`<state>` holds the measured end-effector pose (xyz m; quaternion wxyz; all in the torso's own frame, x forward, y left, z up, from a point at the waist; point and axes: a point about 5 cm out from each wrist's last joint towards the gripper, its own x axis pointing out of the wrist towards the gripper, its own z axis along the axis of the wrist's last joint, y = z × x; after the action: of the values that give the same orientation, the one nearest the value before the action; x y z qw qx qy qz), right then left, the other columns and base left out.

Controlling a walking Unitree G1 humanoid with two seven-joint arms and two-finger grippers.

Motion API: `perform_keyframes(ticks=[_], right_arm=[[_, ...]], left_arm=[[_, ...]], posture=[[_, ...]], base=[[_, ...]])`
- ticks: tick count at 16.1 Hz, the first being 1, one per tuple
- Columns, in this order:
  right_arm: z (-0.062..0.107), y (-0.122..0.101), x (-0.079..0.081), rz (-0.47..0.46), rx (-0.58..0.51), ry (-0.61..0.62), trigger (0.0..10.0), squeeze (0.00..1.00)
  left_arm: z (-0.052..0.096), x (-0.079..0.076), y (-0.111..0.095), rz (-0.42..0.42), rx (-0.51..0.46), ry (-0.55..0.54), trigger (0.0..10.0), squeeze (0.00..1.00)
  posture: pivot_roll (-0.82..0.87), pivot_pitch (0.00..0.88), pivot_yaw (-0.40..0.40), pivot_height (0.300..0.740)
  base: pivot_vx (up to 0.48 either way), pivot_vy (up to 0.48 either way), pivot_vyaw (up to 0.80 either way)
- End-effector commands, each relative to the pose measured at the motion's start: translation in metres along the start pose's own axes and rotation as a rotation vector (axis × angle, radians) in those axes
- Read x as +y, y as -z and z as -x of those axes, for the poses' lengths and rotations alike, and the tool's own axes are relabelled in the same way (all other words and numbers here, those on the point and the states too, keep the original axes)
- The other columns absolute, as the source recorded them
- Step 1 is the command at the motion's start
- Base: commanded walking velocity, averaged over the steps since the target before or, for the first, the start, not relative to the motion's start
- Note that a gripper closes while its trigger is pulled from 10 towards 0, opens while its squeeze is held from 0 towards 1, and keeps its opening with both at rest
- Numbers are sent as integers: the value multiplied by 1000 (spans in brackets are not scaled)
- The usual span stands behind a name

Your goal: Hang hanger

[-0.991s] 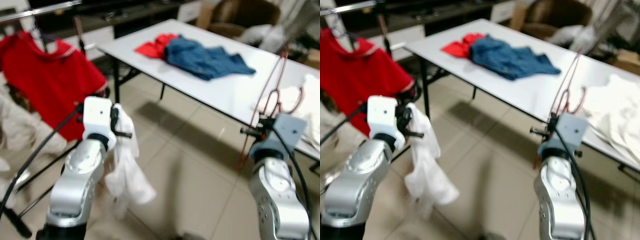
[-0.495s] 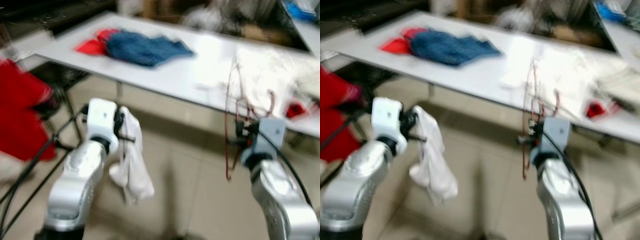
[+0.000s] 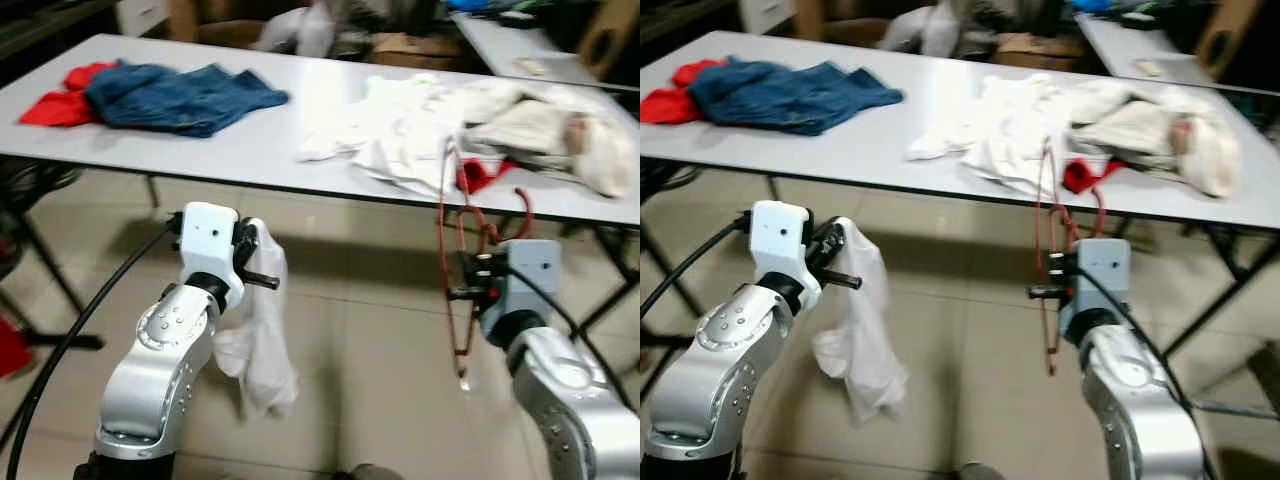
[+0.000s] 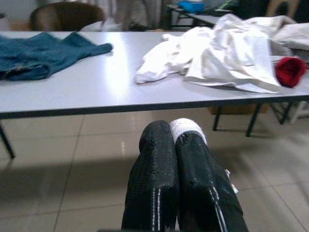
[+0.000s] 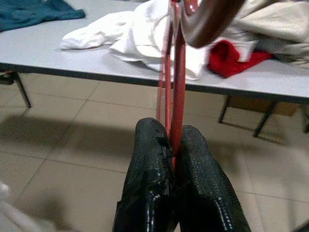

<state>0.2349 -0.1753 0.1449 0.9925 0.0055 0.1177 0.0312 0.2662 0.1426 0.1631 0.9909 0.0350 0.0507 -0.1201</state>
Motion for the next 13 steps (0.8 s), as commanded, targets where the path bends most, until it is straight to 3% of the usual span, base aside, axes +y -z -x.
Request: perform_keyframes(ticks=[1,5,9,13], right_arm=[[0,-8,2,-3,-28,-39,10000,0],[4,-18,7,-14,-52,-157,10000,0],[4,-16,12,14,-49,-191,10000,0],[0,-15,7,30,-49,-148,10000,0]], left_arm=[[-3,2,-9,-22,-39,0,10000,0],[-8,3,-17,-1,-74,23,10000,0],[-9,4,-19,-29,-71,21,10000,0],[-7,6,-18,-26,-68,11,10000,0]], posture=[[19,0,-46,740],[15,0,-41,740],[36,0,-58,740],[39,0,-66,740]], base=[[0,0,-725],[63,0,-153],[262,0,0],[269,0,0]])
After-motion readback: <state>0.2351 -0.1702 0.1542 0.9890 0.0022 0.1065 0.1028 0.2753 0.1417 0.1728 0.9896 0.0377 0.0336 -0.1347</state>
